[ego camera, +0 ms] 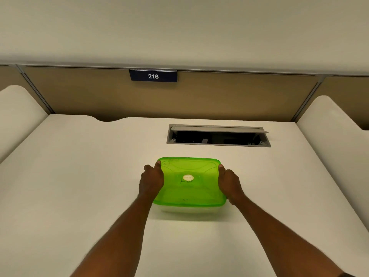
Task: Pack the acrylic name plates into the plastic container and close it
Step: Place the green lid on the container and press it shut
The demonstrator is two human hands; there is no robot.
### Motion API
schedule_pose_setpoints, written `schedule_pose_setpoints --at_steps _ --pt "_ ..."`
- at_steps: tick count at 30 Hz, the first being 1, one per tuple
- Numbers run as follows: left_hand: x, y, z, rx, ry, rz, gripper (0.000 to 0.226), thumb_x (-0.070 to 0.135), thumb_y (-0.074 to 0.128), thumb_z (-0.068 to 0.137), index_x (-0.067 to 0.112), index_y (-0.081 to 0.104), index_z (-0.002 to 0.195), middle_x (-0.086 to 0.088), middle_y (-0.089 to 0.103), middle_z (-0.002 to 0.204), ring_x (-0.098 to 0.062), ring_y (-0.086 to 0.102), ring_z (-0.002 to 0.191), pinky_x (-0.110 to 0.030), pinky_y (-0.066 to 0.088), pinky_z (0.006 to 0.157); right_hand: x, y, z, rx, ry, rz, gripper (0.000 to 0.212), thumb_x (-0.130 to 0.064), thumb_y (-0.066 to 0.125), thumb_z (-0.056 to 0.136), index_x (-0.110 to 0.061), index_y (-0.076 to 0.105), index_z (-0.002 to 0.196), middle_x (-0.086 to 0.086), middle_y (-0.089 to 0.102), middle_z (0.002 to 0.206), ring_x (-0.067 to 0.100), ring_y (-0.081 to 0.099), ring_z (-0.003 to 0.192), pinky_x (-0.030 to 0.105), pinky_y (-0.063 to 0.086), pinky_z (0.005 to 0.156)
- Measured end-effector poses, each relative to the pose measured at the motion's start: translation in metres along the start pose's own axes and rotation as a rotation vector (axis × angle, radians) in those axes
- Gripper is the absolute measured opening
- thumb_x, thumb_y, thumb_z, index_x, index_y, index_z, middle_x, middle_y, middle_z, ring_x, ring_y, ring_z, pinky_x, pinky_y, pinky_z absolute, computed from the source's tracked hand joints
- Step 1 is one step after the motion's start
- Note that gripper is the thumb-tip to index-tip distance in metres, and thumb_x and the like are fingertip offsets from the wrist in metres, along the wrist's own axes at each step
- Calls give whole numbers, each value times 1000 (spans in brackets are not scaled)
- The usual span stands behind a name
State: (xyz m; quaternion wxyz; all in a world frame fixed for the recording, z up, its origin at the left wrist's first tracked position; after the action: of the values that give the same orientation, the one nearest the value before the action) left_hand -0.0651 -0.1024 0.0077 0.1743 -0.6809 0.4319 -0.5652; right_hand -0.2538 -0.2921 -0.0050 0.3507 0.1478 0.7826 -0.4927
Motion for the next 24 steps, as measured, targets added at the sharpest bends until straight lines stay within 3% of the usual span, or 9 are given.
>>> schedule_pose_setpoints --at_steps 8,11,13,15,17,20,22,24 --pt "-4 1 6 -18 15 -7 59 53 30 97 1 48 117 -26 57 124 -42 54 114 -44 43 90 -1 -3 1 -50 -30 -23 55 -49 30 99 -2 56 86 26 64 100 39 60 96 41 49 81" --pt "-1 -3 14 -7 22 11 55 50 39 94 0 52 112 -25 61 118 -41 57 110 -41 45 87 0 -7 6 -140 47 32 57 -54 33 96 -2 57 99 17 60 96 36 61 89 42 57 64" --pt "6 -7 22 2 86 34 53 48 40 93 -1 56 104 -24 64 111 -40 59 104 -41 46 84 -4 -12 14 -188 77 -4 59 -55 34 95 -3 54 113 15 59 101 33 60 87 32 51 49" --pt "17 -9 28 19 158 87 58 52 36 95 0 60 98 -22 66 106 -39 60 102 -39 46 81 -14 -18 27 -169 42 -81 62 -57 33 95 -3 52 118 16 59 108 33 61 89 29 48 46" --pt "27 -9 32 36 191 139 63 56 31 96 2 63 93 -20 67 102 -38 60 100 -36 43 75 -29 -20 37 -140 -4 -111 62 -58 30 94 -4 55 110 16 60 107 32 61 88 33 52 50" --pt "35 -6 38 42 230 209 61 52 30 98 1 64 93 -20 67 104 -39 61 101 -37 45 76 -49 -13 47 -142 -107 -208 55 -55 26 97 -8 53 86 20 64 106 36 60 98 40 50 81" --pt "38 -4 43 43 248 231 54 43 33 100 -2 63 95 -23 66 106 -41 60 102 -39 47 80 -52 -5 57 -163 -132 -237 57 -51 24 99 -7 59 88 24 64 111 36 59 104 38 44 90" --pt "41 -4 44 35 276 262 41 27 38 99 -5 62 92 -25 64 103 -41 60 100 -38 46 79 -51 2 62 -183 -117 -259 55 -40 25 101 1 62 103 25 62 117 37 57 110 38 43 94"
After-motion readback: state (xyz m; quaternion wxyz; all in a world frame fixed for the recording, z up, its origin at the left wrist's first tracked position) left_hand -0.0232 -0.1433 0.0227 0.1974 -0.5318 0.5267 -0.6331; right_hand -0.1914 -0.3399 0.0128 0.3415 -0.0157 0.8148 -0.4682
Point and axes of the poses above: each hand's wrist, its own z-axis towards the middle knuckle, its own y-axis out of the palm, x = y × z, the point moved 4 cm from there along z, towards the middle knuckle
